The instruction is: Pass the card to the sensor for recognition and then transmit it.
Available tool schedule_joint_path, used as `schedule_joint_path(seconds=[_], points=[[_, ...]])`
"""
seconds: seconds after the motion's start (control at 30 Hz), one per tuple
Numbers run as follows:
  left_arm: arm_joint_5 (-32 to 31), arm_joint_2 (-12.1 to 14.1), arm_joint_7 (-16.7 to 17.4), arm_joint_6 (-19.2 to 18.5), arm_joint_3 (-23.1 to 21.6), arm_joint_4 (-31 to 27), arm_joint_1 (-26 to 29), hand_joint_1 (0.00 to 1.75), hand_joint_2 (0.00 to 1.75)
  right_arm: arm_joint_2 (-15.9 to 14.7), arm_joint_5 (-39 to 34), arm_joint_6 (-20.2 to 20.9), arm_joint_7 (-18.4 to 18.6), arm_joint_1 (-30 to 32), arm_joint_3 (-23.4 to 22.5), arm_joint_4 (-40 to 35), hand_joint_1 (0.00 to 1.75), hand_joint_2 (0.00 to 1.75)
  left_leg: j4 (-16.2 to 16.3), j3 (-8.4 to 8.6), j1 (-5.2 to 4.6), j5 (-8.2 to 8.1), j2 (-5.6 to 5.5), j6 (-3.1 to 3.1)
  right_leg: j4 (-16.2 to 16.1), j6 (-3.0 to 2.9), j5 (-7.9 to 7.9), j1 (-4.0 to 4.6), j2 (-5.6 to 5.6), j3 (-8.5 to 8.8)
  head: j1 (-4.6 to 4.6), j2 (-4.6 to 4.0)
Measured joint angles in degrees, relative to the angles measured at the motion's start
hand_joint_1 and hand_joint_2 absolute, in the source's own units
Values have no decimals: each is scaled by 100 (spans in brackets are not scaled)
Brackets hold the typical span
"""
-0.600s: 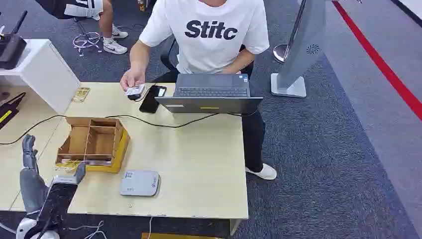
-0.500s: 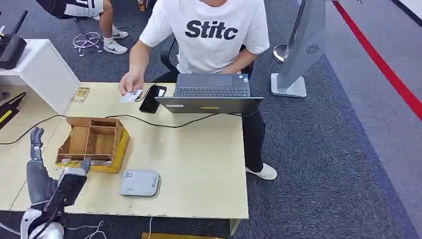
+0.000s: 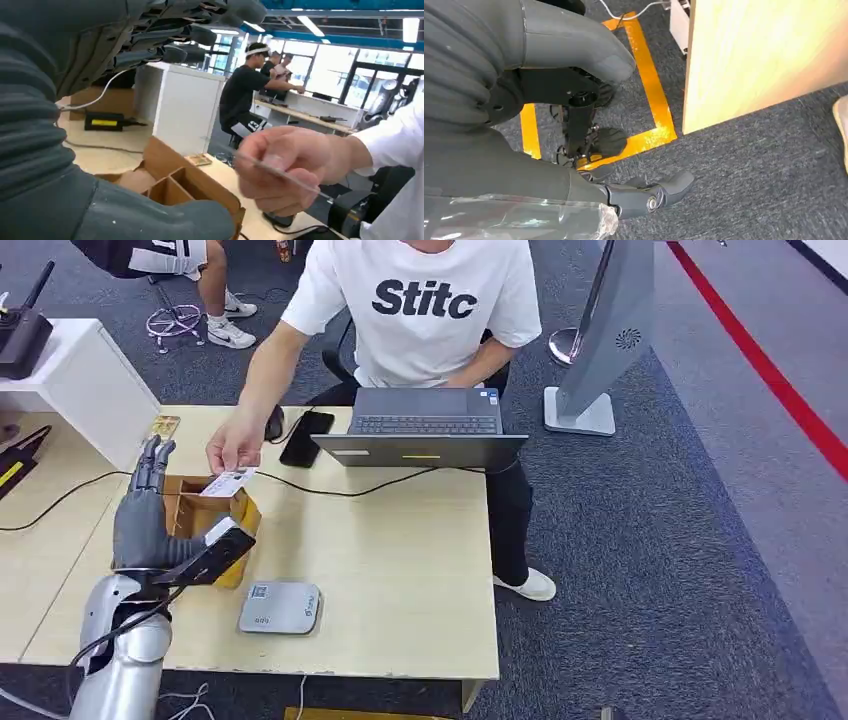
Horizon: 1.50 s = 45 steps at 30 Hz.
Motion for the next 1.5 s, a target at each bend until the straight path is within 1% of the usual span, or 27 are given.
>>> schedule_joint_path(seconds=[0.83, 0.87, 0.9, 1.0, 1.13, 1.2, 1.27, 1.4, 1.5], points=[[-2990, 1353, 1891, 881, -2402, 2035, -2134, 0, 175, 70, 459, -109, 127, -227, 352, 39, 0, 175, 1, -2, 2, 12, 0, -9, 5, -6, 9, 0, 0, -2, 0, 0], [-3115, 1408, 1982, 938, -2487, 2105, -2200, 23, 175, 72, 483, -118, 131, -236, 363, 39, 0, 175, 1, -2, 2, 14, 0, -12, 6, -6, 9, 0, 0, -3, 0, 0], [-3201, 1454, 2057, 980, -2555, 2147, -2253, 175, 175, 74, 490, -136, 131, -242, 372, 39, 0, 175, 1, -2, 2, 14, 0, -12, 6, -6, 9, 0, 0, -3, 0, 0], [-3481, 1554, 2402, 1200, -2737, 2241, -2334, 175, 175, 77, 547, -186, 159, -247, 385, 39, 0, 175, 1, -2, 2, 14, 0, -12, 7, -6, 9, 0, 0, -3, 0, 0], [-3524, 1611, 2584, 1375, -2816, 2258, -2337, 175, 175, 77, 549, -177, 170, -247, 385, 39, 0, 175, 1, -5, 2, 14, -1, -12, 7, -6, 9, 0, -1, -4, 0, 0], [-3524, 1624, 2536, 1485, -2814, 2210, -2273, 175, 175, 77, 498, -177, 153, -245, 383, 39, 0, 175, 1, -7, 2, 14, -1, -12, 7, -6, 9, 0, -1, -3, 0, 0], [-3524, 1646, 2449, 1554, -2781, 2025, -2102, 175, 175, 77, 438, -166, 116, -233, 380, 37, 0, 175, 1, -7, 0, 13, -1, -12, 7, -6, 9, 0, 0, -4, 0, 0], [-3524, 1668, 2321, 1701, -2610, 1701, -1694, 175, 175, 74, 391, -160, 63, -199, 365, 37, 0, 175, 1, -8, 1, 13, 1, -12, 6, -6, 9, 0, 0, -7, -2, 0], [-3524, 1664, 2247, 1736, -2486, 1465, -1451, 175, 175, 74, 367, -160, 52, -178, 359, 37, 0, 175, 0, -9, 1, 13, 0, -12, 6, -6, 9, 0, 0, -8, 0, 0]])
